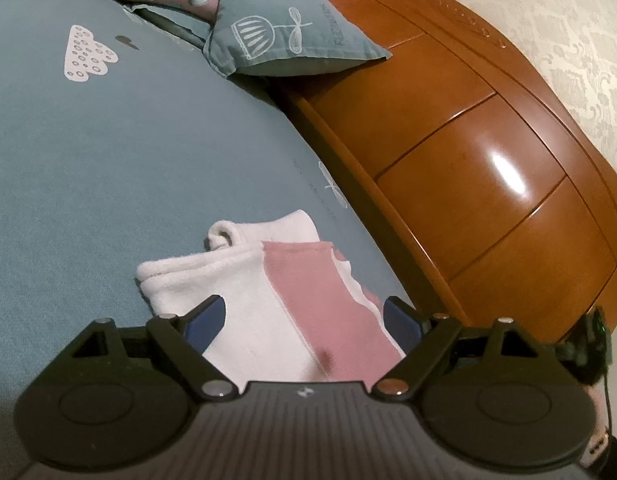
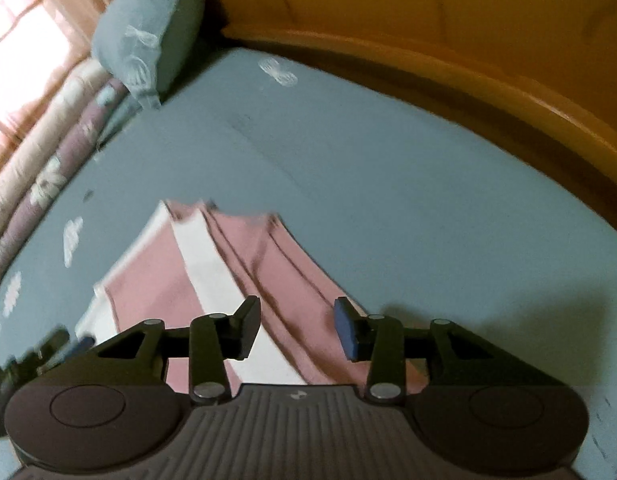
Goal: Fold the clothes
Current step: 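Hold the open left gripper at the folded sweater end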
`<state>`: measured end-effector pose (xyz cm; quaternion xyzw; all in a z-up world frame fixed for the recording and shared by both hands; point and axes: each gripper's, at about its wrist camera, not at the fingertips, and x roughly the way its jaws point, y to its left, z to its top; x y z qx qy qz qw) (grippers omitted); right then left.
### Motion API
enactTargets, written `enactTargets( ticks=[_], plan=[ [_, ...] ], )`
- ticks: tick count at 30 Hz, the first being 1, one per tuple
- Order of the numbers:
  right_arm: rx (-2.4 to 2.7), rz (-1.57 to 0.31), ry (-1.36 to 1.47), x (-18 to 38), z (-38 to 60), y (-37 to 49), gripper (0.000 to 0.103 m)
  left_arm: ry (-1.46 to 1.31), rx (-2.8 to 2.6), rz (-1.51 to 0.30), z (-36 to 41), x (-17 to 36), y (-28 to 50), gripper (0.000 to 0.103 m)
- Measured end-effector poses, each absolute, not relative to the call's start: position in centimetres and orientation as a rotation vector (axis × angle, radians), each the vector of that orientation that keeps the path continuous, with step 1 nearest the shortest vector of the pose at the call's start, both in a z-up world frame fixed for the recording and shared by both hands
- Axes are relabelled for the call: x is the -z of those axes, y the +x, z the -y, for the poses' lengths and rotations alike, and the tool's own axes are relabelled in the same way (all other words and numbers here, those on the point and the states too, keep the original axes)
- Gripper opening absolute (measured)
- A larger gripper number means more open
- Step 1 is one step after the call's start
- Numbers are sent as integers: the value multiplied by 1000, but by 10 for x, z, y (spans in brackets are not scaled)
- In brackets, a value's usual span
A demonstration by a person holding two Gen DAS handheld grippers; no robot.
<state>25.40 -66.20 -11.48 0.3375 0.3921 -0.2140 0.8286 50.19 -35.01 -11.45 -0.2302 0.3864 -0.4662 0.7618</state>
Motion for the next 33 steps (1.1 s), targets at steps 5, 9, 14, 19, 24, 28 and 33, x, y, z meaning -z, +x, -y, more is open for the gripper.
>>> enactTargets(
  ticks=[5, 9, 14, 19, 24, 28, 33],
  plan=[
    [364, -807, 775, 125, 648, 241, 46, -498, 1016, -843, 351, 115, 501, 86],
    [374, -855, 767, 146, 641, 256, 46, -511, 1016, -847, 350, 116, 502, 86],
    [457, -766, 748, 141, 648, 243, 46, -528, 1016, -852, 348, 117, 504, 86],
    [389, -736, 763, 116, 636, 224, 47, -517, 1014, -850, 350, 116, 502, 86],
    [409, -821, 760, 135, 633, 216, 49, -512, 1016, -850, 351, 115, 501, 86],
    [480, -761, 837, 146, 658, 195, 43, -514, 1019, -853, 350, 115, 502, 86],
    [496, -699, 842, 126, 656, 178, 46, -523, 1033, -852, 350, 112, 502, 87]
  ],
)
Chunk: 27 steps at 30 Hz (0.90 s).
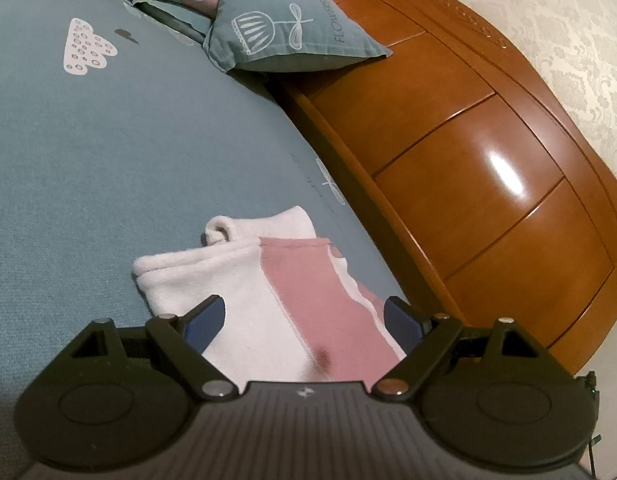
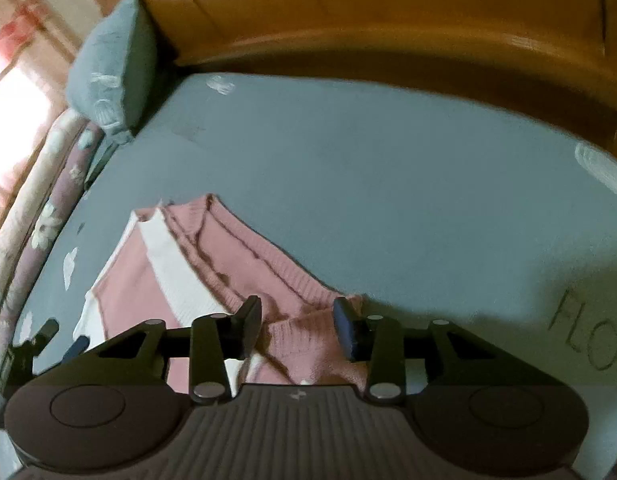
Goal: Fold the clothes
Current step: 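Hold the open left gripper at the folded sweater end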
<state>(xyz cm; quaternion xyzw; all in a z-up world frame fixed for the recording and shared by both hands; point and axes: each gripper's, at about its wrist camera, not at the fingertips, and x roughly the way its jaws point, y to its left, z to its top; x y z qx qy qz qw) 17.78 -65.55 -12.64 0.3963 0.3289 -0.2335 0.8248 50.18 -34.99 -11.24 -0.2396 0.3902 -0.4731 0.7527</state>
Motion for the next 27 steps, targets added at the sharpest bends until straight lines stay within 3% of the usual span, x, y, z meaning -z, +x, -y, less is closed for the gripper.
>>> enactTargets(
  ticks=[6, 7, 8, 9, 11, 18, 20, 21, 23, 27],
  plan=[
    [497, -860, 754, 138, 640, 181, 46, -480, 1073, -833, 355, 107, 494, 87],
    [514, -863, 754, 139, 642, 178, 36, -465, 1074, -832, 357, 107, 493, 87],
    [521, -844, 778, 138, 645, 173, 34, -456, 1074, -831, 357, 107, 492, 87],
    [527, -825, 802, 137, 648, 169, 35, -449, 1072, -830, 358, 107, 491, 87],
    [546, -775, 779, 126, 646, 161, 51, -455, 1071, -832, 357, 108, 492, 87],
    [459, -821, 830, 134, 638, 161, 51, -475, 1057, -849, 357, 111, 495, 87],
    [492, -819, 869, 139, 645, 160, 34, -475, 1059, -848, 357, 111, 495, 87],
    [516, -794, 881, 136, 647, 154, 35, -476, 1059, -847, 357, 111, 495, 87],
    [563, -747, 822, 123, 638, 137, 49, -479, 1056, -848, 357, 112, 496, 87],
    [556, -714, 772, 110, 630, 130, 48, -476, 1046, -852, 358, 114, 497, 87]
  ],
)
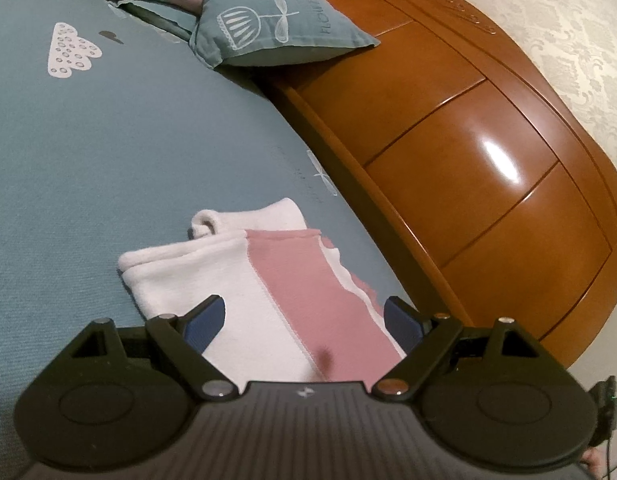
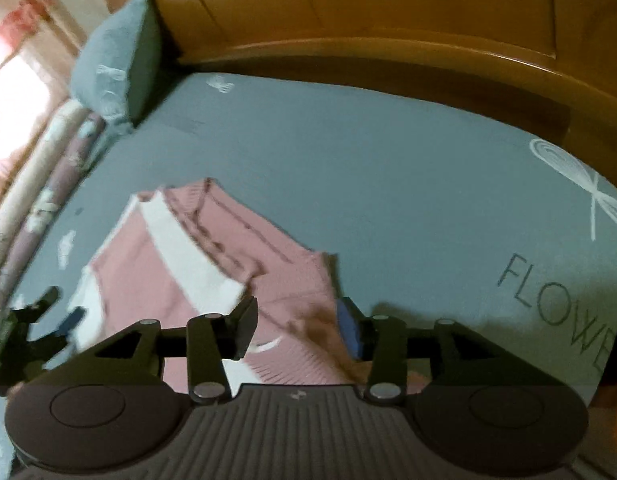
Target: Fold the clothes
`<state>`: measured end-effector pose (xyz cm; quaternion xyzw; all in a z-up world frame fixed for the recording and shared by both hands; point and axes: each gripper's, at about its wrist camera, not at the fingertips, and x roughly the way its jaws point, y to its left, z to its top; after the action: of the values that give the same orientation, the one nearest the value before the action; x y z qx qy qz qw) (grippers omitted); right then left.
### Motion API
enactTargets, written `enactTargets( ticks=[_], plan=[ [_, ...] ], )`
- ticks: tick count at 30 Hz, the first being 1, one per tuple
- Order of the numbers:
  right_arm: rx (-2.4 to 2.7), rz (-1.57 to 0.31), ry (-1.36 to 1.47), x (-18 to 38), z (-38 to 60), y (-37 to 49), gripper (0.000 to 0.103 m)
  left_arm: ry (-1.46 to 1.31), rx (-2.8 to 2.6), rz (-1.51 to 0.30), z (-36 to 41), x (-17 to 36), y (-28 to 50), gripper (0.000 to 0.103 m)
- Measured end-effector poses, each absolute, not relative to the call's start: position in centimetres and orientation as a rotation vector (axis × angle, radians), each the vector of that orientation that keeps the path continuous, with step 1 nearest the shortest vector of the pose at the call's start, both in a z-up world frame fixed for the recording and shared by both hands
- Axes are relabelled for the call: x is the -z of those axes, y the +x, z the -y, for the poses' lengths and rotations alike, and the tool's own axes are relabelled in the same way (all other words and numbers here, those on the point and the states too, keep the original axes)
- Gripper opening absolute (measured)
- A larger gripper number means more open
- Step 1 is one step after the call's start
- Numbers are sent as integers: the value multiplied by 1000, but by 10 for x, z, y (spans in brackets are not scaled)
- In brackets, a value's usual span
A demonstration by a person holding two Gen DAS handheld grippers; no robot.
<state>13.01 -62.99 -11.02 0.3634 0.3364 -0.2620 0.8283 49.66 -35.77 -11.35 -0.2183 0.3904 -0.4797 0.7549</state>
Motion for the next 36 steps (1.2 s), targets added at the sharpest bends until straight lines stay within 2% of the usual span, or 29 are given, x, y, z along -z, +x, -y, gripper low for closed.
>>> enactTargets(
  ticks=[3, 5, 7, 10, 15, 19, 21, 23, 25, 31, 32, 33, 34, 36],
  plan=[
    [576, -735, 746, 114, 637, 133, 47, -474, 1049, -851, 358, 113, 496, 87],
    [548, -753, 776, 126, 647, 136, 41, -476, 1050, -852, 358, 113, 497, 87],
    [509, -787, 789, 141, 654, 142, 40, -476, 1049, -855, 359, 114, 497, 87],
    [504, -789, 715, 144, 652, 155, 13, -477, 1049, -856, 358, 115, 497, 87],
    [514, -781, 454, 124, 631, 170, 12, -471, 1046, -851, 358, 116, 497, 87],
    [523, -848, 377, 134, 636, 183, 14, -459, 1050, -845, 359, 116, 496, 87],
    [528, -831, 430, 137, 644, 179, 15, -460, 1051, -845, 359, 116, 496, 87],
    [563, -762, 500, 129, 647, 166, 21, -461, 1052, -845, 359, 117, 496, 87],
    [588, -707, 503, 120, 641, 152, 21, -463, 1052, -847, 359, 117, 497, 87],
    [493, -736, 675, 135, 634, 130, 21, -451, 1072, -842, 362, 114, 493, 87],
    [520, -741, 682, 140, 637, 126, 17, -446, 1078, -842, 363, 114, 492, 87],
    [546, -745, 688, 145, 639, 122, 3, -440, 1078, -842, 363, 114, 492, 87],
    [561, -726, 716, 147, 642, 116, 0, -435, 1073, -841, 363, 115, 492, 87],
    [586, -675, 764, 143, 645, 103, 16, -436, 1068, -837, 363, 115, 493, 87]
  ],
)
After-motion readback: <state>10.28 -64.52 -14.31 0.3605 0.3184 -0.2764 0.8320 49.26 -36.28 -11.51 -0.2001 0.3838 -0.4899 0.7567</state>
